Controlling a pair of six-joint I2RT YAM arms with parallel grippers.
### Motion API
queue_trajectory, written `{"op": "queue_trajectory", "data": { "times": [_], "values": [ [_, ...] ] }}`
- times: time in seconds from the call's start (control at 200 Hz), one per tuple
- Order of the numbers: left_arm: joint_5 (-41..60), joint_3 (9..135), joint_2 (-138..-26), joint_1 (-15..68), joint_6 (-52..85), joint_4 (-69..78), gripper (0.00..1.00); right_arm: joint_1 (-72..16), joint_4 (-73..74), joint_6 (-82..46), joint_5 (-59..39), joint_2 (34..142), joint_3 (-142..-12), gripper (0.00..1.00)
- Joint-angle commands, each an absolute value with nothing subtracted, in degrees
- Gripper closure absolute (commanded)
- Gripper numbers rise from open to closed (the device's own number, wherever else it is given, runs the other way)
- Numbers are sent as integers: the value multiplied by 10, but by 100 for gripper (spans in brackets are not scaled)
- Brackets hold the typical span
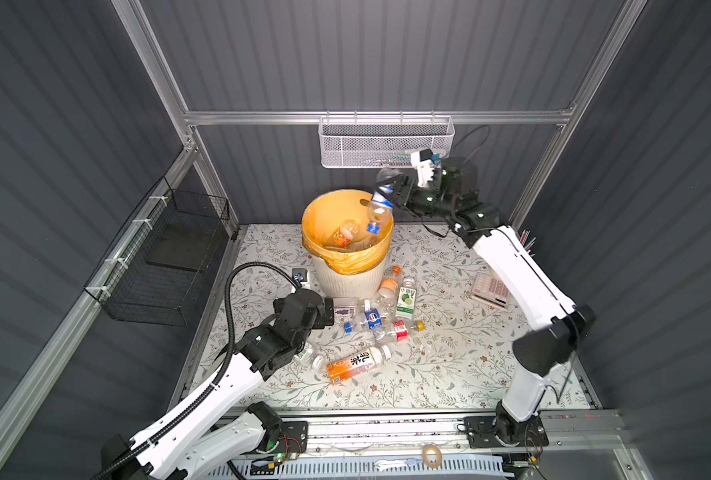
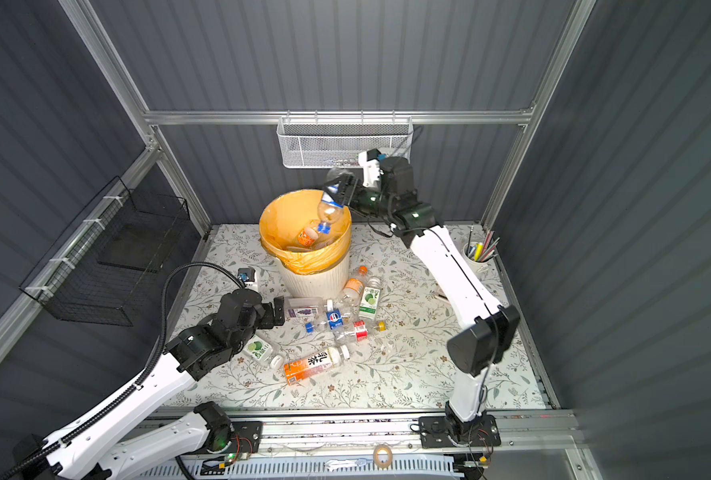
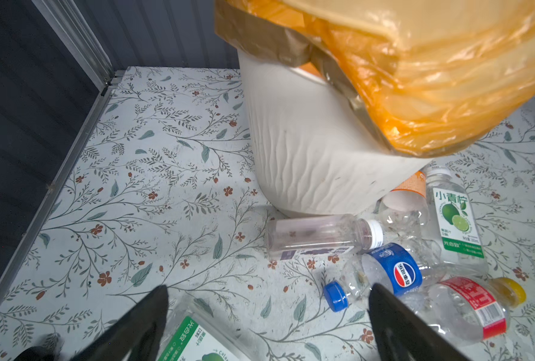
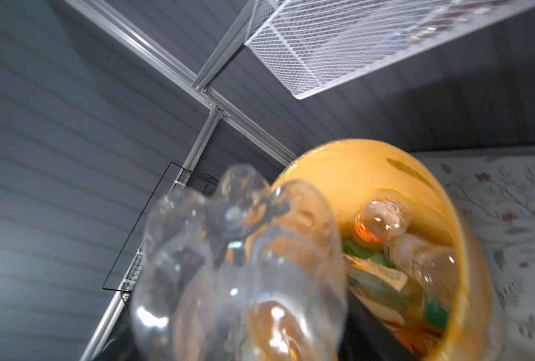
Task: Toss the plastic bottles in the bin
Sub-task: 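Lift the blue-label bottle over the bin and release it with the right gripper, then lower the left gripper onto the white-capped milk tea bottle and grasp it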
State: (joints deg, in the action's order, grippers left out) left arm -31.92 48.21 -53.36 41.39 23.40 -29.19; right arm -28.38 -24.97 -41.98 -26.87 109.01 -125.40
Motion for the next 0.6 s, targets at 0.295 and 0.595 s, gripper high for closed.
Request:
{"op": "queue_trajectory", "data": {
  "times": [0.295, 0.595],
  "values": [
    [-360, 514, -583, 530, 201, -311, 1, -245, -238, -360, -145, 925, -1055, 1],
    [-270, 526, -679, 595, 155, -352, 1, -161, -167, -432, -115, 757, -739, 1]
  ]
}}
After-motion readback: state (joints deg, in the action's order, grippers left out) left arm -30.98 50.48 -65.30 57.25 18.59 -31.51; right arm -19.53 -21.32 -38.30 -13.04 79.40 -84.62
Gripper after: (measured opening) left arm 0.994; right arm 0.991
